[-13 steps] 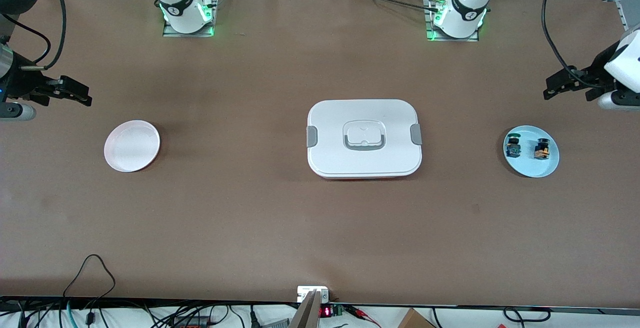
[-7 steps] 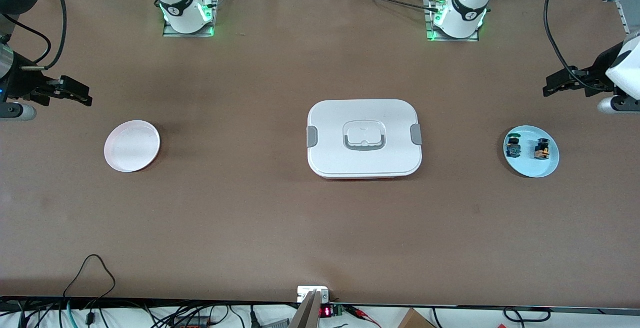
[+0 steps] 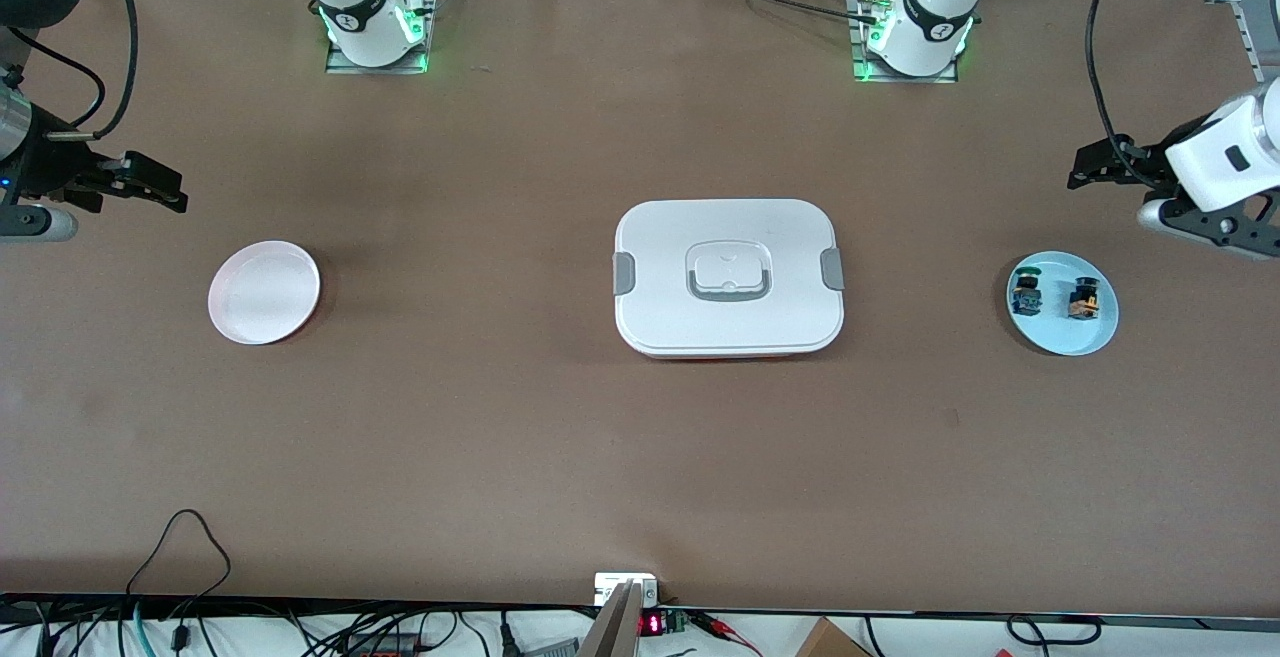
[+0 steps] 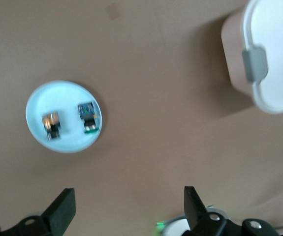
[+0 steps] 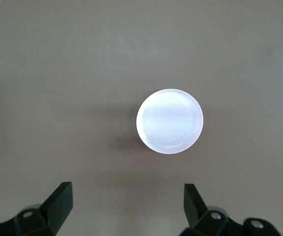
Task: Transfer orange switch to right arm and place
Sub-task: 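Move the left gripper down over the orange switch on the blue plate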
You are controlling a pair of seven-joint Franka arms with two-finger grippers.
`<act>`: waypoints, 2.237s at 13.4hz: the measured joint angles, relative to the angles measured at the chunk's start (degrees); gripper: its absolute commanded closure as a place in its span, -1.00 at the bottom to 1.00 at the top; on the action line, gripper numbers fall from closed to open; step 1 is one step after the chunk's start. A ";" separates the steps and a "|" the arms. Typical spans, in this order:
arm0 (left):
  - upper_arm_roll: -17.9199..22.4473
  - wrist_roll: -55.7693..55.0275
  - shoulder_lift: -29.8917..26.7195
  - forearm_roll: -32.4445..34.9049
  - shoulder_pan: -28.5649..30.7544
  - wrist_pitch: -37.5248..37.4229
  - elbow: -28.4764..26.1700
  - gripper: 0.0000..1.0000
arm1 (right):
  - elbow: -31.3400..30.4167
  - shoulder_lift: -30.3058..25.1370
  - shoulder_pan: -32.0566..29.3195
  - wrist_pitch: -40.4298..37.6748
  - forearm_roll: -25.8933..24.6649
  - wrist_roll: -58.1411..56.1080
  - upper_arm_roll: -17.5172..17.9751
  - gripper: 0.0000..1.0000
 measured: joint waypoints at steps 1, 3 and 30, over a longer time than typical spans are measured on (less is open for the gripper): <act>0.19 7.92 1.15 0.37 1.06 1.40 -0.82 -0.96 | -0.01 0.01 0.00 -0.01 0.00 0.00 0.00 -1.00; 0.29 23.53 4.15 2.33 2.53 3.37 -1.83 -0.96 | -0.02 0.12 0.00 -0.03 0.00 0.00 0.00 -1.00; -3.33 95.95 22.32 3.29 21.11 49.94 -18.88 -0.96 | -0.05 0.90 -0.03 -0.04 -0.01 -0.02 -0.03 -1.00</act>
